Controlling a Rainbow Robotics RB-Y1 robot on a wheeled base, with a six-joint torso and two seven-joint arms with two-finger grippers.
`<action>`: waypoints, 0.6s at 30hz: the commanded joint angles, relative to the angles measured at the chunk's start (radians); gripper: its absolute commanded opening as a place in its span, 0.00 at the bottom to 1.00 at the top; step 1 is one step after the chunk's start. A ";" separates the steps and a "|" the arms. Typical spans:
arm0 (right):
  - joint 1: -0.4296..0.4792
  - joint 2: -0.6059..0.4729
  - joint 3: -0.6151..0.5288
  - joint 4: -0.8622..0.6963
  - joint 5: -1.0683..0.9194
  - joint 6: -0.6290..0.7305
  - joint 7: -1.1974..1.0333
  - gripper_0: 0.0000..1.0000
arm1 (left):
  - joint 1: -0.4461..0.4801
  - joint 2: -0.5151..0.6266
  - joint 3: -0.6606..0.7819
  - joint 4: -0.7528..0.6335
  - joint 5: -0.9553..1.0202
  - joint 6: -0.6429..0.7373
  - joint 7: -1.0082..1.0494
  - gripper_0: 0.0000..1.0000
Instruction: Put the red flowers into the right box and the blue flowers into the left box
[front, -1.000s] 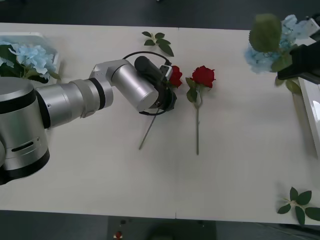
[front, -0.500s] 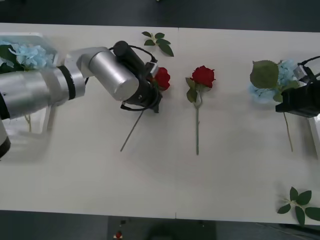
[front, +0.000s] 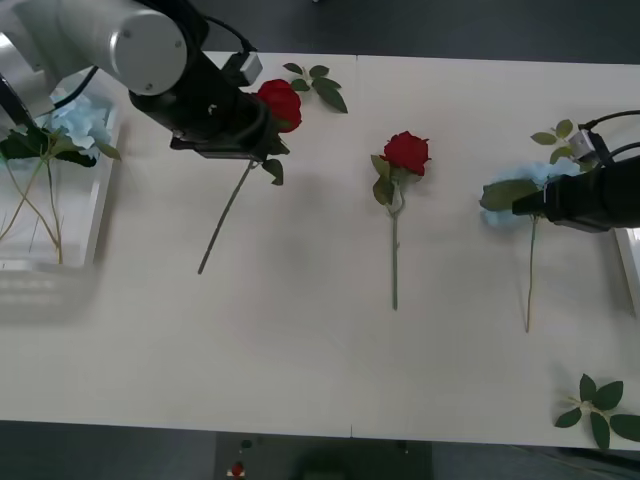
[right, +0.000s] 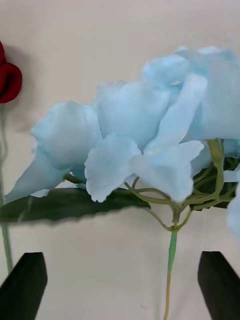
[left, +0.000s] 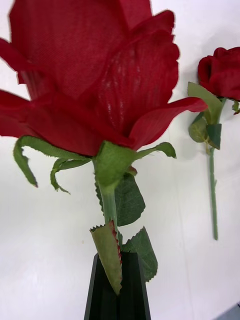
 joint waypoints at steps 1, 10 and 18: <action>-0.012 -0.085 -0.051 -0.080 -0.056 0.051 0.018 0.97 | -0.016 0.088 0.033 -0.035 0.077 0.040 -0.092 0.00; -0.010 -0.209 -0.280 -0.175 -0.340 0.341 0.006 0.97 | 0.096 0.186 0.245 -0.015 0.272 0.110 -0.307 0.00; -0.010 -0.174 -0.330 -0.188 -0.495 0.426 0.022 0.97 | 0.240 0.124 0.610 -0.012 0.374 0.231 -0.465 0.00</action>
